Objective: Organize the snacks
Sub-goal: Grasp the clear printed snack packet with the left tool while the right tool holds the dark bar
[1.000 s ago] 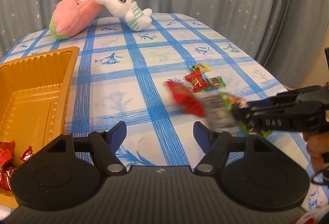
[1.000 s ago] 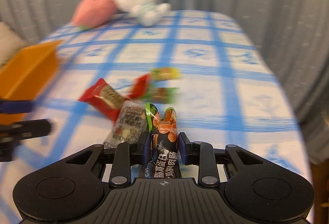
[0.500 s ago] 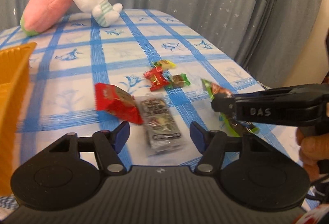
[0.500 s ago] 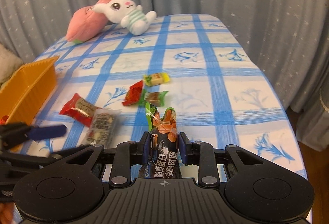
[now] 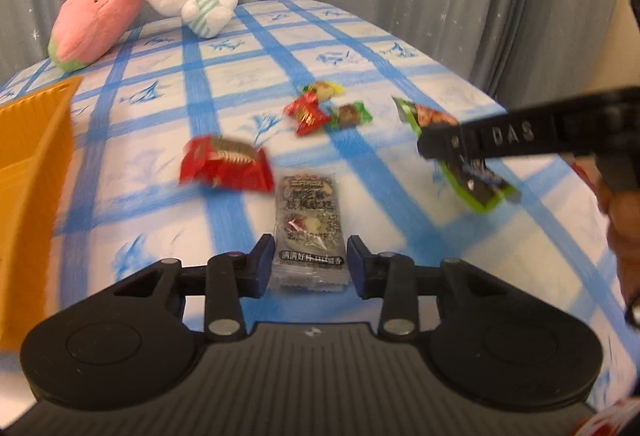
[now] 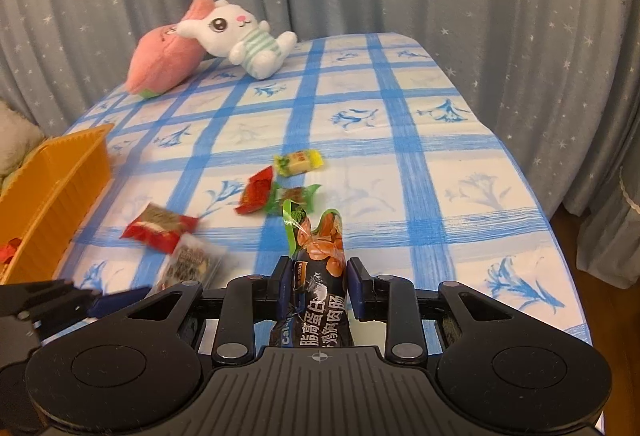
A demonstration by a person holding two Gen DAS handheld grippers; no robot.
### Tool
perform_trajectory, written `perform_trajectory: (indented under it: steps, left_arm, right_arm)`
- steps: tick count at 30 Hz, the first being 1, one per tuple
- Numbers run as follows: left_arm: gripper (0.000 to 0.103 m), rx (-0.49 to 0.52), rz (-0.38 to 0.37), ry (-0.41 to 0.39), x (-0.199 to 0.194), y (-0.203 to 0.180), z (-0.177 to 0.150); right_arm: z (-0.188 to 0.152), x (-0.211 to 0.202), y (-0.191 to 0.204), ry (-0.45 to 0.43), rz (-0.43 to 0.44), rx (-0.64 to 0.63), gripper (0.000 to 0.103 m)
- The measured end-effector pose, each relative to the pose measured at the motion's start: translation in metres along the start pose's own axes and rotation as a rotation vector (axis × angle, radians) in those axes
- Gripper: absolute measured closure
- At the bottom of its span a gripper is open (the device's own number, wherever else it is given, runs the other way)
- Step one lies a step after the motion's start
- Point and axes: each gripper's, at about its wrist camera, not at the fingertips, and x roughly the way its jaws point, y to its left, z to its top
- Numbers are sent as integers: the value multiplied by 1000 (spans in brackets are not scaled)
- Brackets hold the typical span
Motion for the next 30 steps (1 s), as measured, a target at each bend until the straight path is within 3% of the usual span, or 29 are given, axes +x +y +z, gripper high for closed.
perform_trajectory:
  steps: [6, 10, 12, 21, 24, 30]
  left_arm:
    - [68, 5, 14, 26, -41, 14, -35]
    - [63, 3, 26, -7, -54, 19, -44]
    - [56, 6, 32, -30, -54, 21, -41]
    - [56, 29, 30, -19, -28, 19, -35]
    - [57, 31, 27, -17, -24, 19, -36]
    - [68, 34, 32, -17, -26, 17, -36]
  right_arm:
    - [-24, -15, 26, 38, 25, -29, 73]
    - [-41, -26, 43, 48, 37, -56, 73]
    - [-46, -29, 48, 48, 36, -60, 73]
    - [-48, -24, 48, 61, 29, -40, 73]
    - [-47, -23, 47, 61, 36, -35, 73]
    - [-45, -22, 54, 54, 48, -44, 73]
